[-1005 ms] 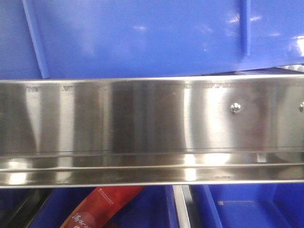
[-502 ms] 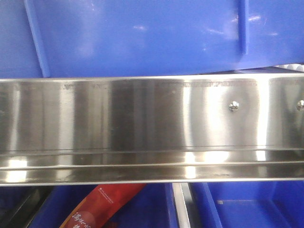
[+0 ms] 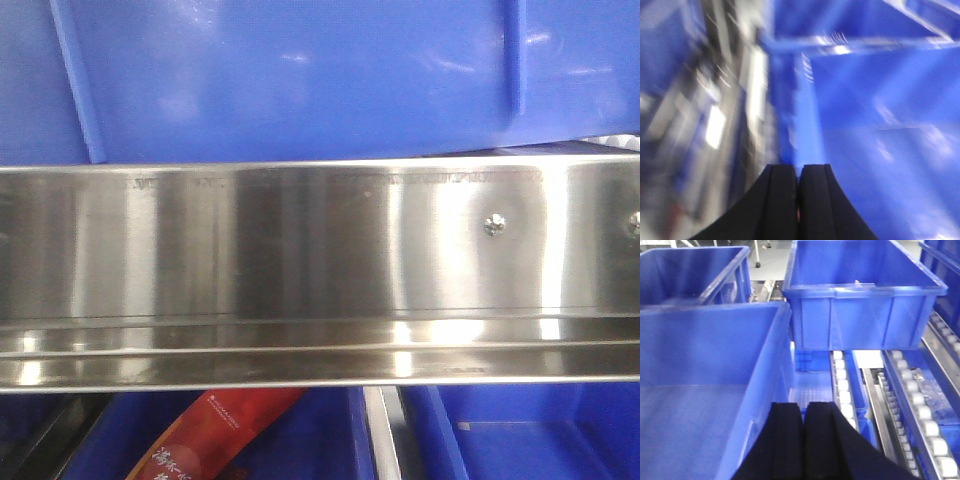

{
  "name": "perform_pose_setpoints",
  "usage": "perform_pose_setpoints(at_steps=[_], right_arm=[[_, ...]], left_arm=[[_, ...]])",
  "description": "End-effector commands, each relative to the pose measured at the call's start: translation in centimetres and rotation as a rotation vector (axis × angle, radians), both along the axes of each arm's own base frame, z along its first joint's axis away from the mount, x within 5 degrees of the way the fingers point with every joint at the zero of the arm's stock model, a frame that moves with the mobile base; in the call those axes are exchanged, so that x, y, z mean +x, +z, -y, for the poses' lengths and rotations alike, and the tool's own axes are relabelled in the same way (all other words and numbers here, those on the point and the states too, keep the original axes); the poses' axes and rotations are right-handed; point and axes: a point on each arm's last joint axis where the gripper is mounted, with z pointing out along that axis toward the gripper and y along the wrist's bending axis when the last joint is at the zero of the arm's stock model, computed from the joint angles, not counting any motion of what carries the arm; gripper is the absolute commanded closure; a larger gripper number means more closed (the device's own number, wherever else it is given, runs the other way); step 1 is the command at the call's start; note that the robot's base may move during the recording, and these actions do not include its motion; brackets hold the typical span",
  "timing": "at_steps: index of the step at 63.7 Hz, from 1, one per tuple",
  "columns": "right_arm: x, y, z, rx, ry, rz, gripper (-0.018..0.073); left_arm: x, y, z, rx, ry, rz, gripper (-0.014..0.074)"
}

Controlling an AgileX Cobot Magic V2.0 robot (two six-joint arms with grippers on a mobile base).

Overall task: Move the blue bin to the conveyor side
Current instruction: 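Close both grippers on opposite side walls of the blue bin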

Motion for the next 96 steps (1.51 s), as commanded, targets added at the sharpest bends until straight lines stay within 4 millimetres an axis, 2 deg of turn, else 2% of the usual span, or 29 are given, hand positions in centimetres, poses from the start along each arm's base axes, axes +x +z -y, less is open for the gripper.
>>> perform_pose_setpoints(at_steps=[1, 10, 15, 23, 35, 45, 56, 60, 70, 74, 81, 96], right_arm=[[0.4, 0.4, 0.0, -0.013, 0.005, -0.043, 0.0646], [1.6, 0.5, -0.2, -0.049, 0.018, -0.216, 0.0636], [2.7, 1.2, -0.1, -0.07, -0.039, -0.202, 0.0624], [4.2, 1.7, -1.4, -0.104, -0.062, -0.19, 0.0624], [6.6, 0.8, -4.7, -0.109, 0.018, -0.228, 0.0624], [8.6, -0.5, -5.5, -0.125, 0.019, -0.279, 0.0624], [9.4, -1.1, -5.8, -0.132, 0.02, -0.301, 0.0624], [9.5, -1.2, -5.8, -0.133, 0.02, -0.304, 0.0578], [10.0, -1.6, -6.0, -0.14, 0.02, -0.315, 0.0274], [10.3, -1.8, -6.0, -0.152, 0.013, -0.32, 0.0192], [11.1, -2.5, -6.1, -0.173, 0.005, -0.34, 0.0145], [13.0, -4.3, -6.6, -0.213, -0.009, -0.388, 0.0144]], left_arm=[[1.5, 0.3, 0.1, -0.025, -0.01, -0.075, 0.0603], [4.3, 0.3, 0.1, -0.028, -0.017, -0.175, 0.0603], [5.4, 0.2, 0.0, -0.031, -0.016, -0.191, 0.0603], [6.5, -0.5, 0.0, -0.033, -0.015, -0.222, 0.0603], [7.1, -1.0, 0.0, -0.034, -0.015, -0.239, 0.0603], [7.1, -1.0, 0.0, -0.034, -0.015, -0.239, 0.0603], [7.1, -1.0, 0.0, -0.034, -0.015, -0.239, 0.0603], [7.1, -1.0, 0.0, -0.034, -0.015, -0.239, 0.0603], [7.1, -1.0, 0.0, -0.034, -0.015, -0.243, 0.0603], [7.1, -1.0, 0.0, -0.034, -0.015, -0.243, 0.0603], [7.1, -1.1, 0.0, -0.034, -0.016, -0.246, 0.0603], [7.1, -1.1, 0.0, -0.034, -0.016, -0.249, 0.0603]])
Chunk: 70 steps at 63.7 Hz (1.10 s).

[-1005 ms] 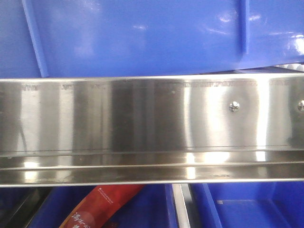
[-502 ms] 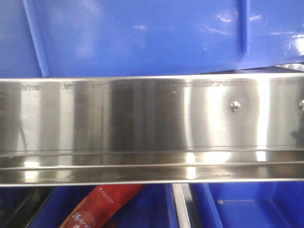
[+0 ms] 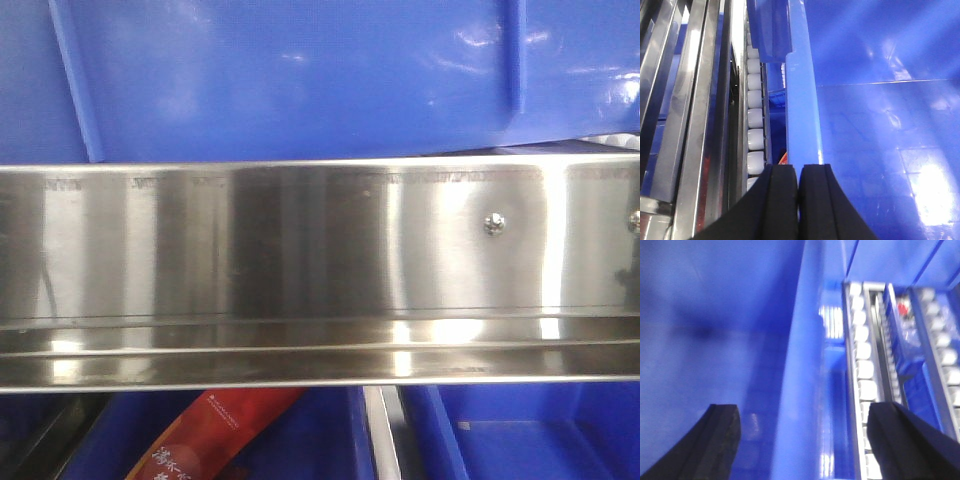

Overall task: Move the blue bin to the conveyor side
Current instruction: 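Close both grippers on opposite side walls of the blue bin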

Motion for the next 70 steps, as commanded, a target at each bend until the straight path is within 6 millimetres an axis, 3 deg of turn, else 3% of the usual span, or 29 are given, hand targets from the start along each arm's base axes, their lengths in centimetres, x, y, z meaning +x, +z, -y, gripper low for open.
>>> perform_pose_setpoints(at_steps=[1, 16, 70], right_arm=[[0.7, -0.2, 0.0, -0.036, -0.009, 0.015, 0.0146], [1.7, -1.3, -0.3, -0.048, -0.008, -0.018, 0.0146], [1.9, -1.5, -0.4, -0.05, -0.008, -0.024, 0.0148]], left_arm=[[0.0, 0.3, 0.0, -0.015, 0.005, 0.014, 0.0603], [0.0, 0.3, 0.0, -0.015, 0.005, 0.014, 0.0603], [0.0, 0.3, 0.0, -0.015, 0.005, 0.014, 0.0603]])
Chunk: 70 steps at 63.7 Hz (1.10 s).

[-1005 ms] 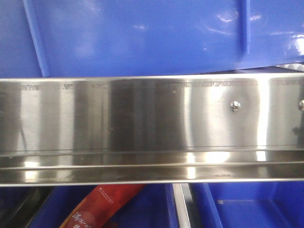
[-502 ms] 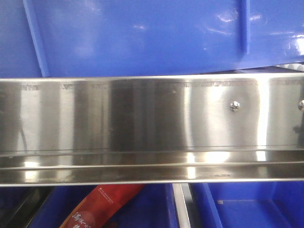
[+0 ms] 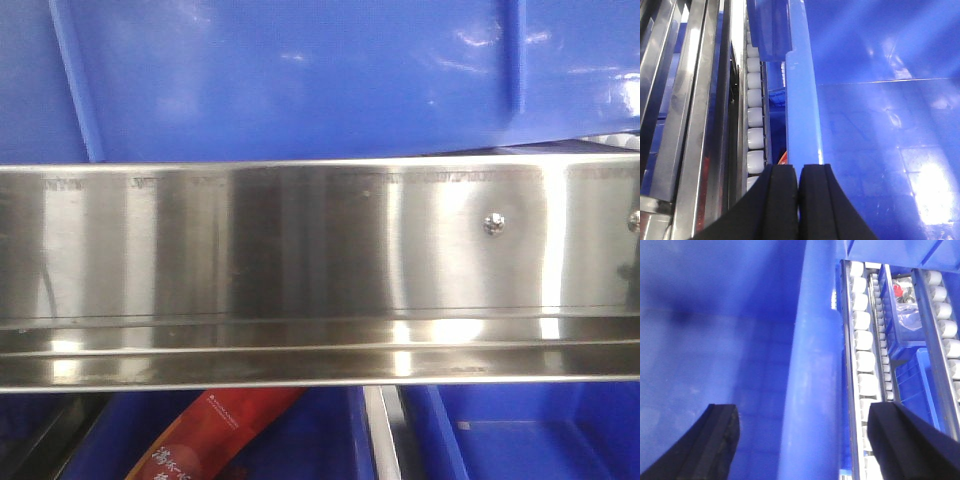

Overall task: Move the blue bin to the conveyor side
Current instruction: 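Close both grippers on opposite side walls of the blue bin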

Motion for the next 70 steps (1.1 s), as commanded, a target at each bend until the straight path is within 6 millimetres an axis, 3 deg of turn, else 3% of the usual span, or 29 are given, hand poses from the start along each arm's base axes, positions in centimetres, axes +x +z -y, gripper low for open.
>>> perform_pose_setpoints(at_steps=[1, 5, 11, 15, 18, 23, 39, 44, 57, 70], right_arm=[[0.0, 0.5, 0.2, -0.009, -0.002, 0.029, 0.0148], [0.0, 0.5, 0.2, -0.009, -0.002, 0.029, 0.0158], [0.0, 0.5, 0.2, -0.009, -0.002, 0.029, 0.0254], [0.0, 0.5, 0.2, -0.009, -0.002, 0.029, 0.0375], [0.0, 0.5, 0.2, -0.009, -0.002, 0.029, 0.0517], [0.0, 0.5, 0.2, -0.009, -0.002, 0.029, 0.0657], [0.0, 0.5, 0.2, -0.009, -0.002, 0.029, 0.0637], [0.0, 0.5, 0.2, -0.009, -0.002, 0.029, 0.0637], [0.0, 0.5, 0.2, -0.009, -0.002, 0.029, 0.0637], [0.0, 0.5, 0.2, -0.009, -0.002, 0.029, 0.0637]], left_arm=[[0.0, 0.4, 0.0, -0.015, 0.006, 0.016, 0.0603], [0.0, 0.3, 0.0, -0.015, 0.005, 0.013, 0.0603], [0.0, 0.3, 0.0, -0.015, 0.005, 0.013, 0.0603], [0.0, 0.3, 0.0, -0.015, 0.005, 0.013, 0.0603], [0.0, 0.3, 0.0, -0.015, 0.005, 0.013, 0.0603], [0.0, 0.4, 0.0, -0.015, 0.006, 0.016, 0.0603], [0.9, 1.4, 0.0, -0.034, 0.017, 0.17, 0.0586], [1.3, 2.0, 0.0, -0.034, 0.024, 0.242, 0.0513], [2.4, 1.7, 0.2, -0.085, 0.024, 0.269, 0.0171], [4.9, -1.0, 0.3, -0.115, 0.02, 0.153, 0.0142]])
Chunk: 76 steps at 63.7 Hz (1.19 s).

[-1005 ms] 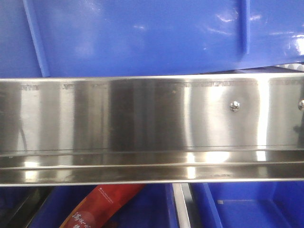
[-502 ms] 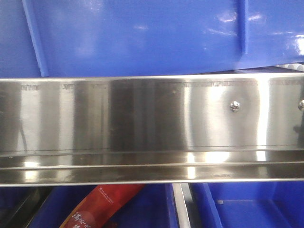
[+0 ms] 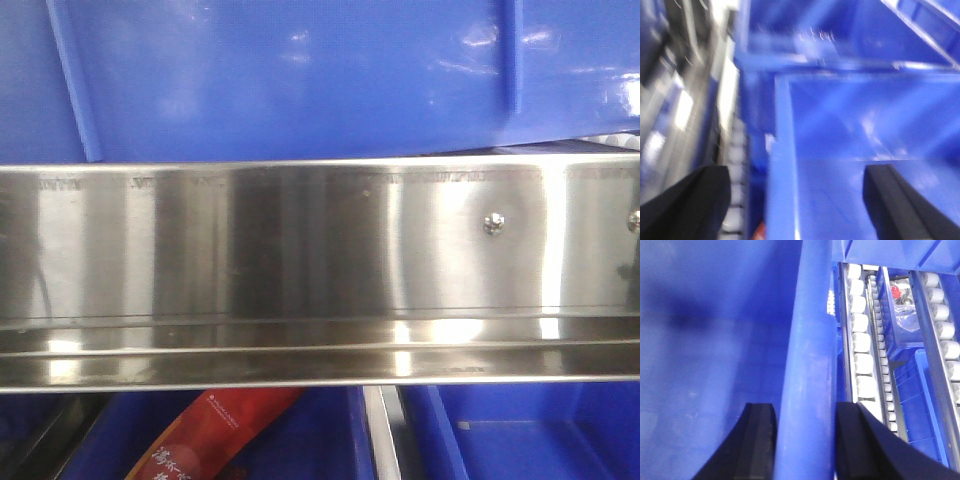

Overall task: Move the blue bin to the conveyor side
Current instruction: 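Close both grippers on opposite side walls of the blue bin, then lift the blue bin with both grippers and pull it off the shelf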

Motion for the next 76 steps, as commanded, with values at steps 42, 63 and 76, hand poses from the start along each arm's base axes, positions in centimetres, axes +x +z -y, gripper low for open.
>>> perform_pose_setpoints(at_steps=[42, 63, 76], right_arm=[[-0.1, 0.3, 0.1, -0.008, 0.004, 0.018, 0.0637], [-0.1, 0.3, 0.1, -0.008, 0.004, 0.018, 0.0637], [-0.1, 0.3, 0.1, -0.006, 0.005, 0.018, 0.0637]], left_arm=[[3.1, -5.2, 0.1, -0.011, -0.027, -0.288, 0.0142], [3.3, -5.4, 0.1, -0.011, -0.027, -0.292, 0.0169], [3.2, -5.3, 0.3, -0.036, -0.035, -0.295, 0.0531]])
